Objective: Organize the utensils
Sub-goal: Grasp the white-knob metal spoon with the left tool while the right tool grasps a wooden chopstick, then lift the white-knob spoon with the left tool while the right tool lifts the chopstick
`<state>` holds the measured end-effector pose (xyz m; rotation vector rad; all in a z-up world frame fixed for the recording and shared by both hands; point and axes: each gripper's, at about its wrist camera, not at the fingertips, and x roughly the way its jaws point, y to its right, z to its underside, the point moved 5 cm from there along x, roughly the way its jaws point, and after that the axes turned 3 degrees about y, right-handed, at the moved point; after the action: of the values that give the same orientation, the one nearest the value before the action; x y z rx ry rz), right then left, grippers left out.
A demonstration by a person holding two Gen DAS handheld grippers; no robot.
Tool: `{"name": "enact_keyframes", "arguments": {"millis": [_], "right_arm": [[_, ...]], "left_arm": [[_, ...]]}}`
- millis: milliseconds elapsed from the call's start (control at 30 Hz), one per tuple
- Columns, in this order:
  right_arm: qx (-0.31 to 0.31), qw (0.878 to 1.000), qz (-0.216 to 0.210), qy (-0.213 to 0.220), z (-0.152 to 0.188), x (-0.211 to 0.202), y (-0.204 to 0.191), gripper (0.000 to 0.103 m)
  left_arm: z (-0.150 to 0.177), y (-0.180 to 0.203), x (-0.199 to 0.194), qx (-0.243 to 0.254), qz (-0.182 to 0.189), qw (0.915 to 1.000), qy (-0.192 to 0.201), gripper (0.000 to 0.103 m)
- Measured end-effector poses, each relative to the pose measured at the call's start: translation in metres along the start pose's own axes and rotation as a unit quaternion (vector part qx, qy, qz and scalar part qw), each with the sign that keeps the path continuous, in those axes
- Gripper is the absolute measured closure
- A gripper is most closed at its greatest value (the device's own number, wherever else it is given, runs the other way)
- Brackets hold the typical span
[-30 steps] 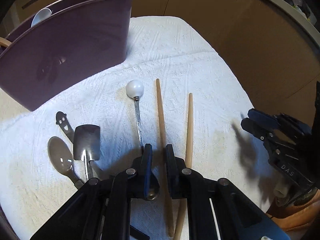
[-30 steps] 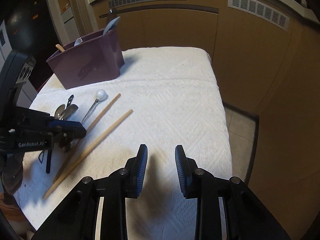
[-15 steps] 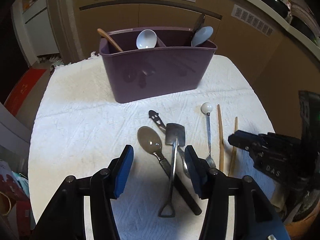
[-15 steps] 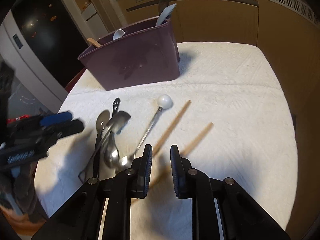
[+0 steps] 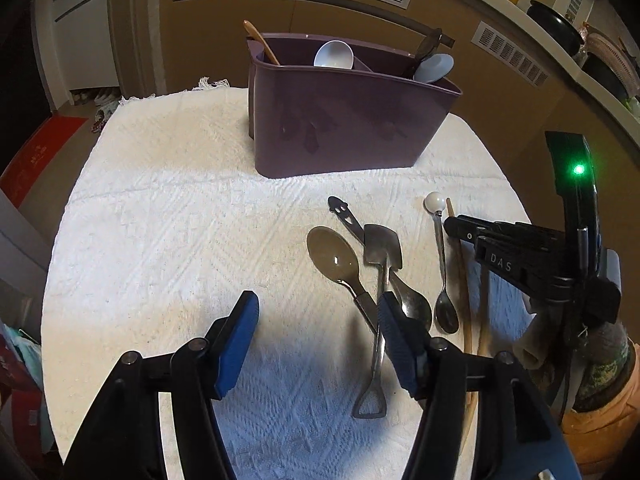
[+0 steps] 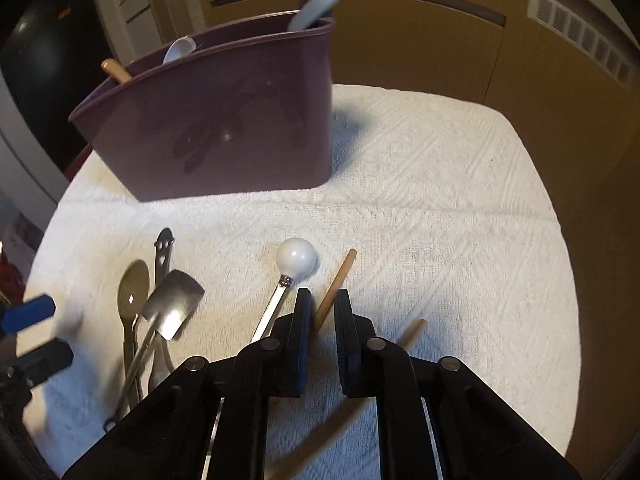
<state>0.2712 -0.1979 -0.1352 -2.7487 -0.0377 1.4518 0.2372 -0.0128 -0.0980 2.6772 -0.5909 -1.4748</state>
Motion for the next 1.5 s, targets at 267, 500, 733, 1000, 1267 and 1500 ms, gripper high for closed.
{"name": "enact_keyframes", "arguments": {"millis": [267, 500, 733, 1000, 1267, 1500], "right_arm": [[0.017, 0.999, -0.023, 0.033, 0.001, -0.038, 0.033, 0.094], [0.040, 0.997, -0.034, 0.051, 0.015, -0.061, 0.066, 0.098], [0.066, 0.995, -0.056, 0.039, 0.034, -0.052, 0.085, 0.098], [0.069, 0.995, -0.068, 0.038, 0.041, -0.051, 0.088, 0.098], [0.061, 0.994, -0.075, 0.040, 0.041, -0.059, 0.077, 0.098], [0.038, 0.994, -0.100, 0.029, 0.040, -0.058, 0.052, 0.098]], "left_arm": [[-0.013, 0.049, 0.016, 0.063, 0.044, 0.9968, -0.017, 0.045], [-0.050, 0.107, 0.068, 0.115, 0.059, 0.9905, -0.045, 0.060], [-0.068, 0.125, 0.112, 0.130, -0.006, 0.9895, -0.064, 0.063], [-0.067, 0.128, 0.119, 0.137, -0.027, 0.9880, -0.065, 0.075], [-0.058, 0.119, 0.098, 0.129, -0.020, 0.9904, -0.044, 0.084], [-0.041, 0.078, 0.025, 0.085, -0.020, 0.9961, 0.014, 0.084]]}}
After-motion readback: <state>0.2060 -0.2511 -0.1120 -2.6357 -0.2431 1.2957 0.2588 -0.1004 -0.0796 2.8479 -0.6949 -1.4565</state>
